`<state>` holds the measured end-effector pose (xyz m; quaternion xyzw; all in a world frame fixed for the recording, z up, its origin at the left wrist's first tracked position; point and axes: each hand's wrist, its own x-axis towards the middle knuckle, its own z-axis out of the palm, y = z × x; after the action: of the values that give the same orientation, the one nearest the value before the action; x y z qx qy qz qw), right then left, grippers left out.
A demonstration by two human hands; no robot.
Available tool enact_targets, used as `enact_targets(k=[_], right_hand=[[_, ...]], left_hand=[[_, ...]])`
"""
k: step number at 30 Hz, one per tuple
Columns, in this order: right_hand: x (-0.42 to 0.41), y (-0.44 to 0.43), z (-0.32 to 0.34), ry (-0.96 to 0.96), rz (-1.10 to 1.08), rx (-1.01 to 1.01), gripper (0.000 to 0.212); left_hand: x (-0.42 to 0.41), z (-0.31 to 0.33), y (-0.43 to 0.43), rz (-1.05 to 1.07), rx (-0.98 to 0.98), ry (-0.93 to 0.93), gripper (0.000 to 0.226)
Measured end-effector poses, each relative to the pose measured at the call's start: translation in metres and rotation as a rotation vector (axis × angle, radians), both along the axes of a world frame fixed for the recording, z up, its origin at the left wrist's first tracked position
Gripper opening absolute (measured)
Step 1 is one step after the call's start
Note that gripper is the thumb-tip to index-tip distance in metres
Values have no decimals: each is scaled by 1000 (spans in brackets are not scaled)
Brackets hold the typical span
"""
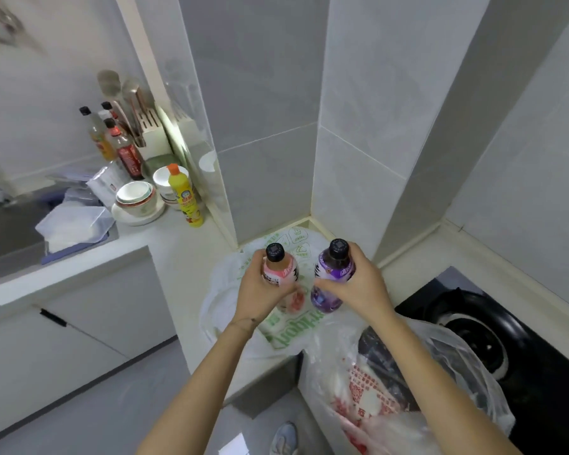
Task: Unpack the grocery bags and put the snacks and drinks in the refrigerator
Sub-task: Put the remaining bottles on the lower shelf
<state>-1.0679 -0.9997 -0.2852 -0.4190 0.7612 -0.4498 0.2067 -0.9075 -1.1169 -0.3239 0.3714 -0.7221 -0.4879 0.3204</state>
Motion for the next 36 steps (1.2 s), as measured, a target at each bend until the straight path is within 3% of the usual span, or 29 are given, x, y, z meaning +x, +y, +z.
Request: enact_targets(k=[3, 7, 13, 20, 27, 32, 36], right_hand=[[13, 19, 17, 19, 116, -76, 57], [38, 51, 32, -44, 241, -151, 72], [97, 89, 54, -115, 474, -272, 64], [207, 118, 96, -141, 890, -350, 58], [326, 164, 119, -185, 1174, -408, 61], [415, 226, 123, -205, 1349, -411, 70], [484, 297, 126, -250, 1464, -416, 63]], left_hand=[[19, 16, 32, 90, -29, 49, 58], [55, 42, 90, 238, -22, 135, 58], [133, 81, 175, 424, -45, 144, 63], [245, 121, 272, 717, -206, 45, 63], [340, 145, 379, 996, -269, 144, 62], [409, 160, 473, 1170, -312, 109, 58], [464, 163, 561, 1280, -306, 71, 59]])
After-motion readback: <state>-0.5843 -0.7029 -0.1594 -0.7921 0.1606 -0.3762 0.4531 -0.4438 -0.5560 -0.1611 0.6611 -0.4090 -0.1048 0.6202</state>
